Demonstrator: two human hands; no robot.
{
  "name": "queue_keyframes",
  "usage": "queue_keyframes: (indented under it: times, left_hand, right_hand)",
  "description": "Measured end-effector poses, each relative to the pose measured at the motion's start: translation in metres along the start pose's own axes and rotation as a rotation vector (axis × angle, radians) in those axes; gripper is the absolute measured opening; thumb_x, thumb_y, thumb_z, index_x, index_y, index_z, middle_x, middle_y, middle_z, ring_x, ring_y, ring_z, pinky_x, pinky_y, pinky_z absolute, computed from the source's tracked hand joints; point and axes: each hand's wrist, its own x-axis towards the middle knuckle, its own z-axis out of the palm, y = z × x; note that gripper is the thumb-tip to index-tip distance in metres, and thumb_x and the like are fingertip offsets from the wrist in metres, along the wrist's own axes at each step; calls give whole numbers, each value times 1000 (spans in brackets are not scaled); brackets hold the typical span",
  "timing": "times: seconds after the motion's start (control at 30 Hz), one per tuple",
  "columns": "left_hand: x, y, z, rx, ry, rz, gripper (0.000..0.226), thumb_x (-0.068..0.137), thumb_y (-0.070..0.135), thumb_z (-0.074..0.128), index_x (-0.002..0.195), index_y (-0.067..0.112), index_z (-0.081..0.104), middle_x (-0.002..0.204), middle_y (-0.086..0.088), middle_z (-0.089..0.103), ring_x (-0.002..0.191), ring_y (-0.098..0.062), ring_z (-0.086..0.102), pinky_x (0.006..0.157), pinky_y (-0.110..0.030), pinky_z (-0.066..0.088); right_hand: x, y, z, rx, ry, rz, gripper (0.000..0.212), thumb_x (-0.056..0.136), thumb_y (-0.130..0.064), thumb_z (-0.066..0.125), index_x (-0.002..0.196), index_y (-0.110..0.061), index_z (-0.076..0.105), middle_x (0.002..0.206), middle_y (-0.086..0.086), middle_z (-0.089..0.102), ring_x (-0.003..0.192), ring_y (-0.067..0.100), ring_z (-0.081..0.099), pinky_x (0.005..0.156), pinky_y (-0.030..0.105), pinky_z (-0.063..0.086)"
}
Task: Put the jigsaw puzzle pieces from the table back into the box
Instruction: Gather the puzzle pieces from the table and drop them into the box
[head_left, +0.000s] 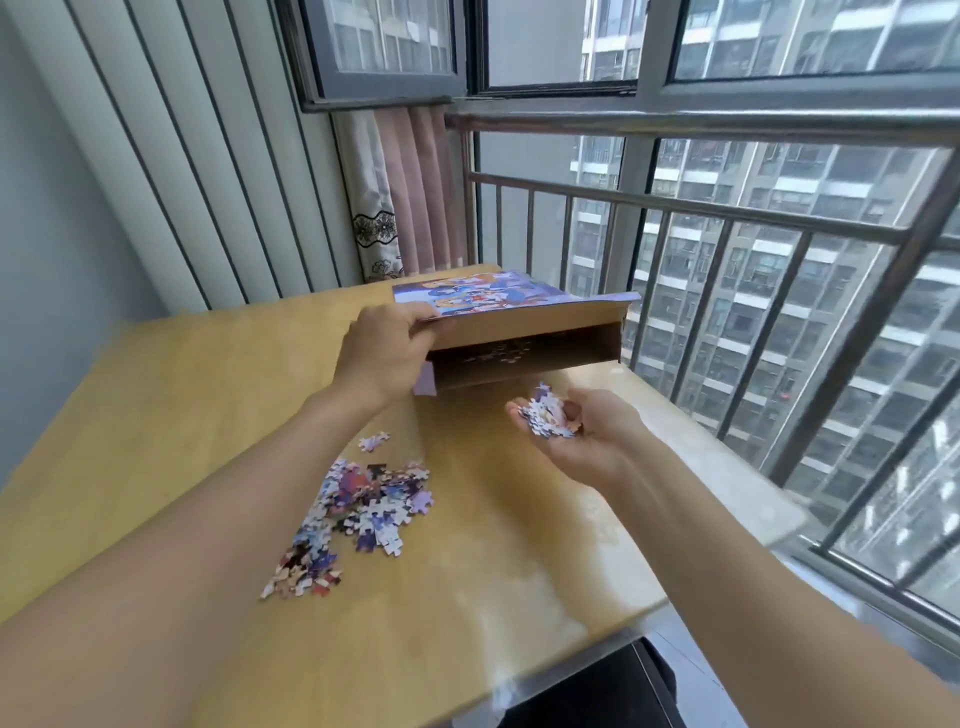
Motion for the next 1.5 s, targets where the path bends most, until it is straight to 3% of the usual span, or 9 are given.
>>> queue_keyframes:
  times: [0.17, 0.33, 0.57, 0.73, 0.83, 0.97, 1.1, 1.33, 1.5]
  left_hand:
    - [29, 10, -17, -34, 16, 8, 20, 95, 41, 62, 99, 30, 78, 78, 5, 71, 78, -24, 62, 67, -35, 47]
    - [39, 20, -30, -31, 26, 10, 25, 97, 42, 61, 72, 43, 62, 60, 12, 56, 63, -13, 48, 58, -30, 33]
    - [57, 34, -46, -10, 27, 39, 27, 98, 45, 57, 81, 27, 68, 70, 0, 63, 74, -23, 57, 64, -35, 44]
    - [68, 32, -59, -25, 27, 37, 27, 98, 46, 57, 86, 25, 70, 74, -5, 64, 77, -25, 57, 62, -33, 39]
    - [68, 29, -62, -34, 39, 26, 26, 98, 45, 57, 89, 26, 72, 76, -3, 66, 78, -23, 58, 64, -33, 40]
    - [63, 28, -63, -22, 62, 29, 24, 98, 45, 58, 82, 31, 69, 68, 6, 62, 71, -14, 54, 59, -31, 35]
    - [66, 28, -62, -47, 112, 19, 19, 96, 46, 60, 93, 34, 74, 81, 8, 70, 84, -16, 62, 68, -31, 45]
    - [75, 30, -64, -141, 165, -4, 61, 86, 46, 72, 137, 33, 42, 127, -1, 58, 109, -19, 60, 90, -37, 54]
    - [73, 26, -68, -263, 213, -39, 41, 100, 36, 57, 137, 22, 45, 129, -2, 59, 113, -20, 61, 87, -36, 54]
  right_hand:
    - [-2, -25, 55, 94, -59, -50, 25, 109, -13, 34, 108, 9, 45, 124, 25, 53, 127, 39, 54, 110, 54, 42]
    - [12, -44, 93, 92, -59, -133, 34, 102, -10, 38, 131, 2, 49, 123, 20, 61, 113, 40, 61, 105, 57, 46]
    - [30, -53, 129, 251, -118, -255, 75, 83, -80, 47, 126, -20, 58, 115, 9, 68, 104, 34, 65, 102, 55, 49]
    - [53, -66, 131, 34, -212, -265, 95, 70, -93, 40, 133, -23, 59, 125, 8, 68, 113, 32, 64, 102, 50, 49]
    - [48, -70, 126, -204, -147, -305, 75, 86, -75, 44, 132, -16, 55, 123, 9, 66, 109, 27, 65, 84, 40, 55]
    - [38, -65, 89, -1057, -59, -817, 41, 82, -34, 67, 108, -1, 68, 95, 2, 67, 88, 15, 63, 82, 31, 56]
    - [39, -65, 68, -2180, 65, -1461, 23, 83, -22, 75, 105, -20, 75, 102, -3, 73, 96, 25, 67, 78, 36, 52]
    - [29, -101, 114, -1903, 13, -1893, 13, 92, -13, 67, 90, -12, 79, 88, 6, 77, 77, 28, 71, 74, 42, 58]
    - [20, -100, 125, -1816, -73, -2011, 11, 91, -12, 69, 91, -11, 80, 88, 7, 78, 77, 28, 72, 72, 42, 59]
